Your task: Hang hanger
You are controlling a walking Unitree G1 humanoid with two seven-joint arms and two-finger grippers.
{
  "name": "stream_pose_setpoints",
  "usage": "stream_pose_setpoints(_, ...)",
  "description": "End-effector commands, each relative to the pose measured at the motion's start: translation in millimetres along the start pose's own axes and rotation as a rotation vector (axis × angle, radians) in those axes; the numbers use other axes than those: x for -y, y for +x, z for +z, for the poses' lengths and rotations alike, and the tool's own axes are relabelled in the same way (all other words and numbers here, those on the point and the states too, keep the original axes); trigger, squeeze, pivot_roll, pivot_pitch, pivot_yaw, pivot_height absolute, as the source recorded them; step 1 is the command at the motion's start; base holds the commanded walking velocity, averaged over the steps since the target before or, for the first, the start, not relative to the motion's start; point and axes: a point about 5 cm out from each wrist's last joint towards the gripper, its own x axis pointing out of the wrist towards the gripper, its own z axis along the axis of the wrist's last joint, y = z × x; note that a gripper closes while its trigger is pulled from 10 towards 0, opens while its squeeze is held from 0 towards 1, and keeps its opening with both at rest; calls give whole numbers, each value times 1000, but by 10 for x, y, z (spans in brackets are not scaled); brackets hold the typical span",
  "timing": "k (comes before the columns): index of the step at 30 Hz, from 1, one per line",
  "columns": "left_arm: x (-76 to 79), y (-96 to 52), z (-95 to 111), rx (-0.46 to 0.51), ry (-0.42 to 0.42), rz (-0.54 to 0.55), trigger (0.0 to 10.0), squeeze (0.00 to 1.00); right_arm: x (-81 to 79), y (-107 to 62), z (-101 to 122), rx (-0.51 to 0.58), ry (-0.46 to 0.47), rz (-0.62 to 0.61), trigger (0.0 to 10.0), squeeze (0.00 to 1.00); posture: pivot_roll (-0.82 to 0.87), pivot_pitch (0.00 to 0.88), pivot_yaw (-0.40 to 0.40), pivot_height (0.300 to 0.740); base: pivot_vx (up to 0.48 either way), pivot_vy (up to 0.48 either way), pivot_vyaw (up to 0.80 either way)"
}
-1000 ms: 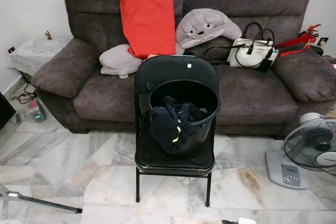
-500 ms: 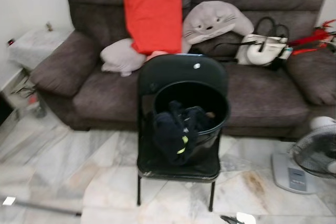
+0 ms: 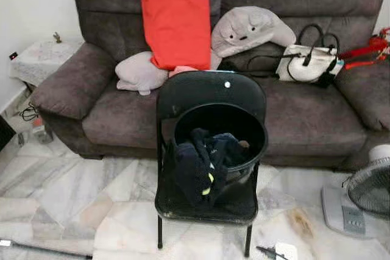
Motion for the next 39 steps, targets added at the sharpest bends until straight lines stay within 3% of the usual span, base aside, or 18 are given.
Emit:
stream_pose_setpoints(1,-68,-21,-124,-36,14,10,10000,0,-115,20,90,46,-36,38,10000,0,-72,137,35,740,0,0,0)
stream_pose_setpoints(3,-90,-24,-130,-33,20,18,10000,0,-225,30,235,137,-82,84,10000,0,-85,159,31,740,0,0,0)
stream_pose_setpoints(5,-96,-26,-140,-35,21,24,10000,0,-224,28,322,193,-59,77,10000,0,-85,162,28,740,0,0,0)
stream_pose_setpoints(12,-162,-47,-225,-53,-10,59,10000,0,-276,-70,808,515,-140,104,10000,0,-103,160,11,740,0,0,0)
stream_pose_setpoints(14,-193,-51,-236,-55,-28,72,10000,0,-363,-206,1004,669,-180,159,10000,0,-101,146,-1,740,0,0,0)
stream_pose_setpoints(20,-199,-55,-253,-59,-42,79,10000,0,-523,-491,1320,883,-331,196,10000,0,-93,117,-9,740,0,0,0)
stream_pose_setpoints(27,-227,-51,-220,-45,-64,93,10000,0,-655,-653,1657,982,-304,210,10000,0,-94,84,1,740,0,0,0)
stream_pose_setpoints(34,-222,-43,-195,-46,-82,88,10000,0,-654,-704,1603,977,-252,167,10000,0,-89,52,7,740,0,0,0)
stream_pose_setpoints(39,-212,-41,-186,-42,-88,84,10000,0,-627,-684,1661,967,-175,131,10000,0,-79,32,7,740,0,480,0)
